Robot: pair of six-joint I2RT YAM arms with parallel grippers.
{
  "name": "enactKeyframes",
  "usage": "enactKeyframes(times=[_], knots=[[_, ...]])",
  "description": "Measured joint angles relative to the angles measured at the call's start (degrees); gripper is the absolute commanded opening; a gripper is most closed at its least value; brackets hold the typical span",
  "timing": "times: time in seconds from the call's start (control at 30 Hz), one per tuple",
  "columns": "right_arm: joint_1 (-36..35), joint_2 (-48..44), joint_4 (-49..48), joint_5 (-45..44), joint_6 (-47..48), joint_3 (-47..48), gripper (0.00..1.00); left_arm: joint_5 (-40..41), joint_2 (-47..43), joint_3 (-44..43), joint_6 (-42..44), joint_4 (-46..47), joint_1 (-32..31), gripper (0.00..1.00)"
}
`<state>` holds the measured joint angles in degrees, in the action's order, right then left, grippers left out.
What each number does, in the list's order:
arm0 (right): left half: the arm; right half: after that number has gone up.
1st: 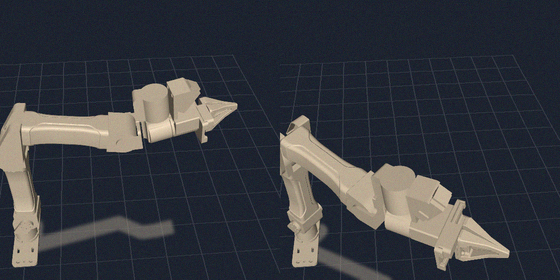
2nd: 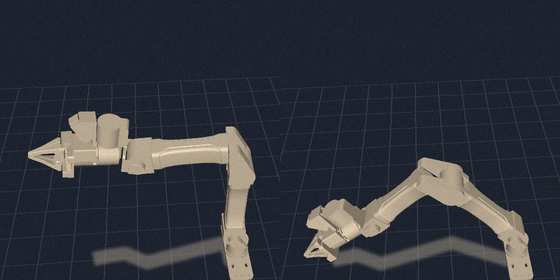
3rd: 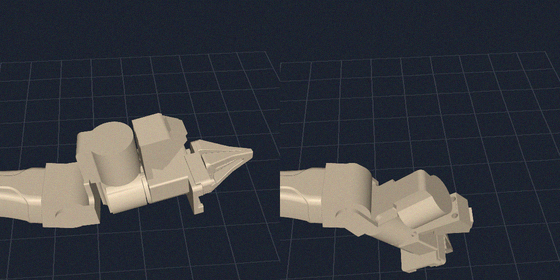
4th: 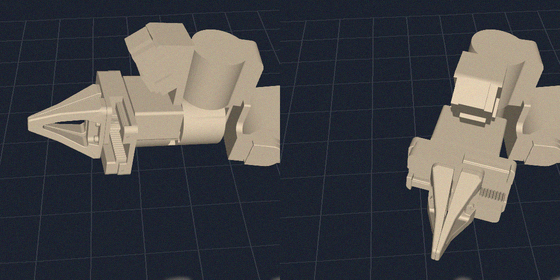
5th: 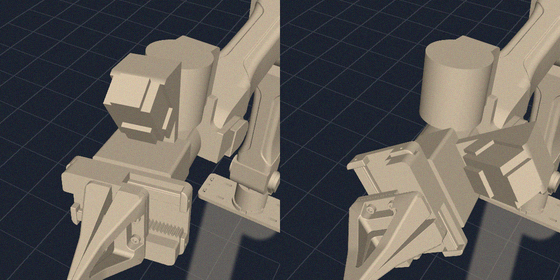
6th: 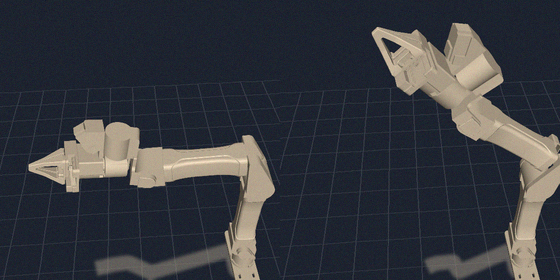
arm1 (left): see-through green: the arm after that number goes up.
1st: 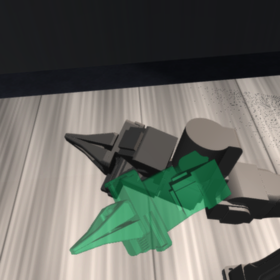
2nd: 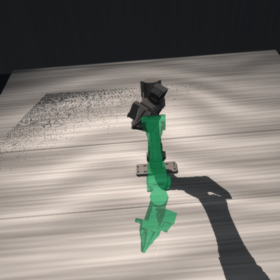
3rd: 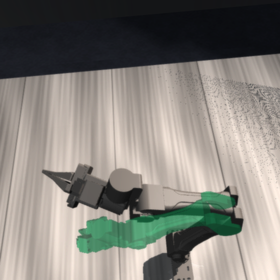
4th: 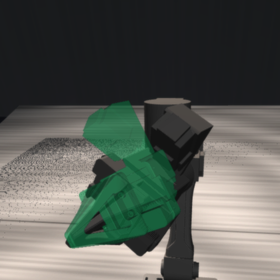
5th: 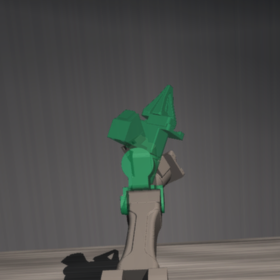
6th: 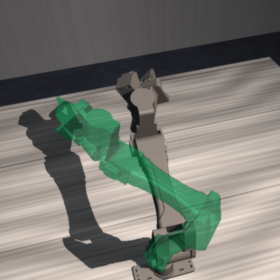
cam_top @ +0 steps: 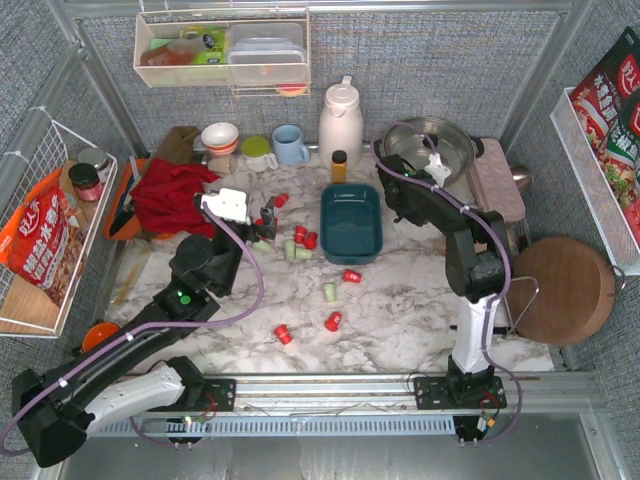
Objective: Mix the coffee capsules in the storage basket
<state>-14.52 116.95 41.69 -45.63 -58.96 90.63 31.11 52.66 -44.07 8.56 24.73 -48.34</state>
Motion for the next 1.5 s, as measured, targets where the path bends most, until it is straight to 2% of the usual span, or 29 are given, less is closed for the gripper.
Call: enactKeyframes(times=[0.17,0.3,0.47,0.6,0.8,0.97,1.07,1.3,1.5], knots=[[-4.3,-6.4,-3.9,-1.6,11.3,-3.1,0.15,0.0,-0.1,0.4,0.0,0.0,0.0,0.99],[-9.4,-14.8,-13.2,-0.7,25.4,-10.0,0.15,0.0,0.0,0.4,0.0,0.0,0.0,0.99],[-15.6,-21.3,-25.4,7.4,42.1,-16.2,0.15,0.0,0.8,0.5,-0.2,0.6,0.0,0.99],[-18.2,-21.2,-29.0,14.5,48.0,-15.4,0.15,0.0,1.6,0.6,-0.2,0.9,0.0,0.99],[-21.7,-18.1,-31.0,23.3,51.9,-14.1,0.19,0.0,2.2,0.6,-0.2,0.9,0.0,0.99],[-22.3,-15.1,-31.1,26.4,52.2,-12.6,0.25,0.1,2.4,0.6,-0.2,0.9,0.0,0.99],[-22.6,-13.2,-30.2,26.7,52.2,-11.6,0.31,0.2,2.4,0.6,-0.2,0.9,0.0,0.99],[-22.1,-10.5,-27.0,25.4,51.5,-10.1,0.54,0.2,2.5,0.6,-0.2,0.9,0.0,0.99],[-20.4,-11.5,-25.7,26.2,50.1,-10.1,0.61,0.2,2.8,0.6,-0.3,0.9,0.0,0.99]])
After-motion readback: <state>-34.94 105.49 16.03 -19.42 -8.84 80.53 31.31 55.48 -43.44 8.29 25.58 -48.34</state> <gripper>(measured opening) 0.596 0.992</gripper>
